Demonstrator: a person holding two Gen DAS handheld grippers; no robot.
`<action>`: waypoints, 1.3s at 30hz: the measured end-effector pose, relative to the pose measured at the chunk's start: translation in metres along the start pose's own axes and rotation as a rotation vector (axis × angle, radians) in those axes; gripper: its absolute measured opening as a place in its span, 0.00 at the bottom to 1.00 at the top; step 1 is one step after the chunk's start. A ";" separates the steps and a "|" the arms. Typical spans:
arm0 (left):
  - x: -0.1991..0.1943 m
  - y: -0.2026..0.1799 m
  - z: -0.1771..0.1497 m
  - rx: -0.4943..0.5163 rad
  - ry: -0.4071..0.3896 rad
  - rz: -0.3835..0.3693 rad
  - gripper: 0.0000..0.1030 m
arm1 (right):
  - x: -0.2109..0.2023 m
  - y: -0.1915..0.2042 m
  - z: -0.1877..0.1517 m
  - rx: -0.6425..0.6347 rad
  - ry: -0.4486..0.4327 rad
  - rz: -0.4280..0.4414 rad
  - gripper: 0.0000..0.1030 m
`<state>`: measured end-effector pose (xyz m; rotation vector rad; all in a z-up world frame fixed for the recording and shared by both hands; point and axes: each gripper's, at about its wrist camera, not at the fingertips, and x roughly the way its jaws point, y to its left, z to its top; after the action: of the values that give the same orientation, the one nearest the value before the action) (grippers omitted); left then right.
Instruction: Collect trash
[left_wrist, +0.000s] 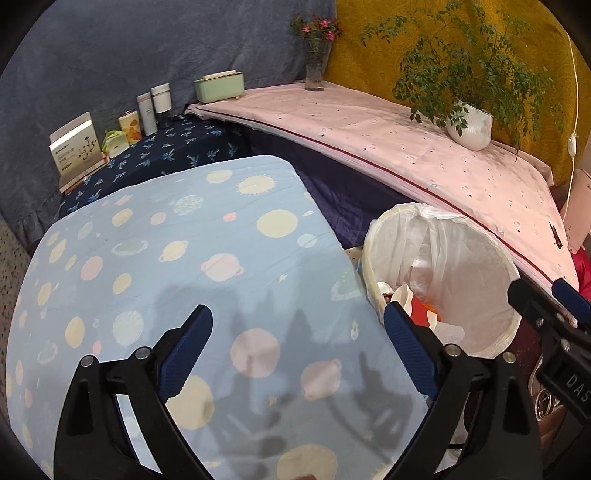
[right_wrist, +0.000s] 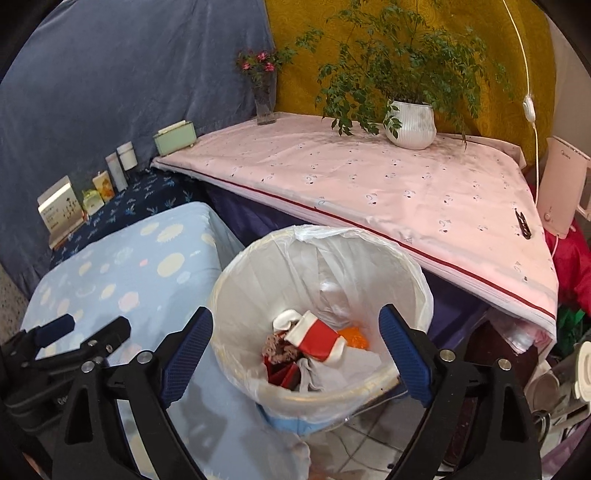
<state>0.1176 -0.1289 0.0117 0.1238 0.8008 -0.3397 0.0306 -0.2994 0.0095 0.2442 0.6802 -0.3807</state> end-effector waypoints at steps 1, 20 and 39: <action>-0.003 0.002 -0.002 -0.007 0.002 -0.002 0.87 | -0.002 0.001 -0.002 -0.005 0.008 -0.004 0.94; -0.021 0.015 -0.028 -0.042 0.047 0.025 0.89 | -0.033 0.007 -0.029 -0.057 0.045 -0.031 0.94; -0.030 0.012 -0.028 -0.062 0.039 0.042 0.89 | -0.048 0.010 -0.036 -0.105 0.042 -0.080 0.94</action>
<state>0.0827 -0.1033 0.0137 0.0892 0.8455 -0.2730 -0.0198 -0.2658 0.0139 0.1260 0.7504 -0.4155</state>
